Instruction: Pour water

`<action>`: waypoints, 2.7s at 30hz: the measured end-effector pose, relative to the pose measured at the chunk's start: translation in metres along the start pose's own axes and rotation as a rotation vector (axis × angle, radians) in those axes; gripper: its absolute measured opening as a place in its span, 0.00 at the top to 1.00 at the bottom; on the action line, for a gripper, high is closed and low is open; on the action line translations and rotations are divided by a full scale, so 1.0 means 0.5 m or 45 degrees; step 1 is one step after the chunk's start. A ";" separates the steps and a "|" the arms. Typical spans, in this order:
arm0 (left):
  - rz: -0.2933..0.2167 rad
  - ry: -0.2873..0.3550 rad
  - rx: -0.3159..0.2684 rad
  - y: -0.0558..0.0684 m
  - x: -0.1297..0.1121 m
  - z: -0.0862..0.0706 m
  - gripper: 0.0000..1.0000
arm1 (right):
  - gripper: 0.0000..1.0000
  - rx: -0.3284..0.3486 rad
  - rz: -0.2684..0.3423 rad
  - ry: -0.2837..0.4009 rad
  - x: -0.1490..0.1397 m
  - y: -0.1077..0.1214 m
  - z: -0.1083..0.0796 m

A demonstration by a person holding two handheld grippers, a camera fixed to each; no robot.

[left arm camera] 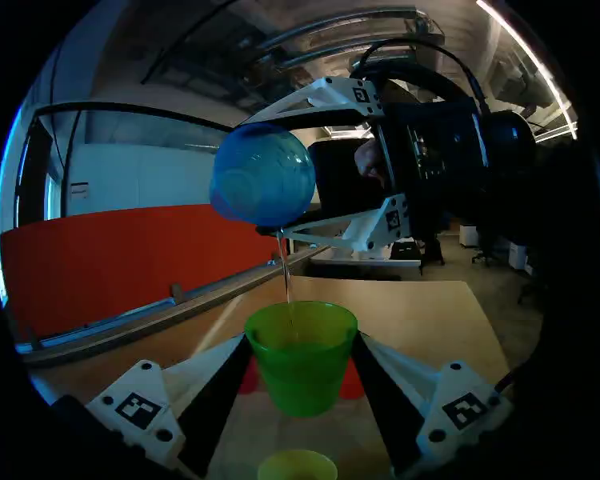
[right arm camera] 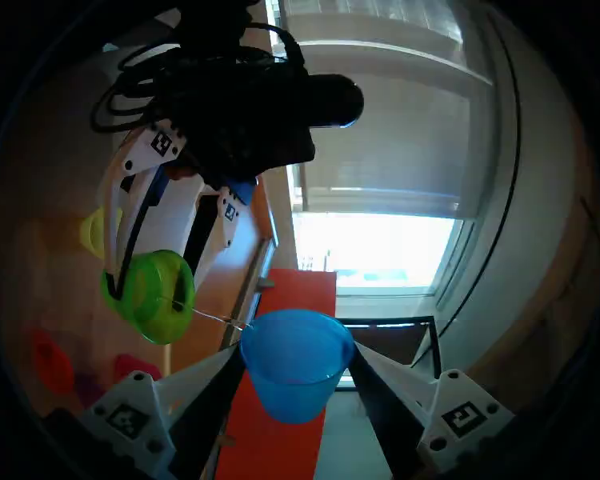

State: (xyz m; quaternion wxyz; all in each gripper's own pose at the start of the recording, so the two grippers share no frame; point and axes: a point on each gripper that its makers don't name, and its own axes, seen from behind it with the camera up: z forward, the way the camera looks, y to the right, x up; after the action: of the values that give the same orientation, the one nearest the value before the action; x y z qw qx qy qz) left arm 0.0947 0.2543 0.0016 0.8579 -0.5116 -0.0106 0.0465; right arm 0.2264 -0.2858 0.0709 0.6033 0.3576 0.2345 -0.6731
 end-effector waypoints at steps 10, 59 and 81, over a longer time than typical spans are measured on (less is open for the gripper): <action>-0.001 0.002 0.006 -0.004 0.001 -0.001 0.14 | 0.09 0.003 -0.012 0.002 0.005 -0.003 -0.001; -0.004 -0.017 0.032 -0.017 0.004 -0.012 0.14 | 0.09 -0.027 0.609 0.012 -0.034 -0.046 -0.023; -0.023 -0.030 0.052 -0.032 0.017 -0.027 0.14 | 0.09 -0.051 1.014 0.038 -0.046 -0.074 -0.036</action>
State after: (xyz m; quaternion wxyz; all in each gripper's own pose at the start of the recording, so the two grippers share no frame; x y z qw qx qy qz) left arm 0.1053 0.2356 0.0090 0.8683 -0.4933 -0.0242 0.0451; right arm 0.1940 -0.2514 0.0728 0.8205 0.4183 0.0993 -0.3766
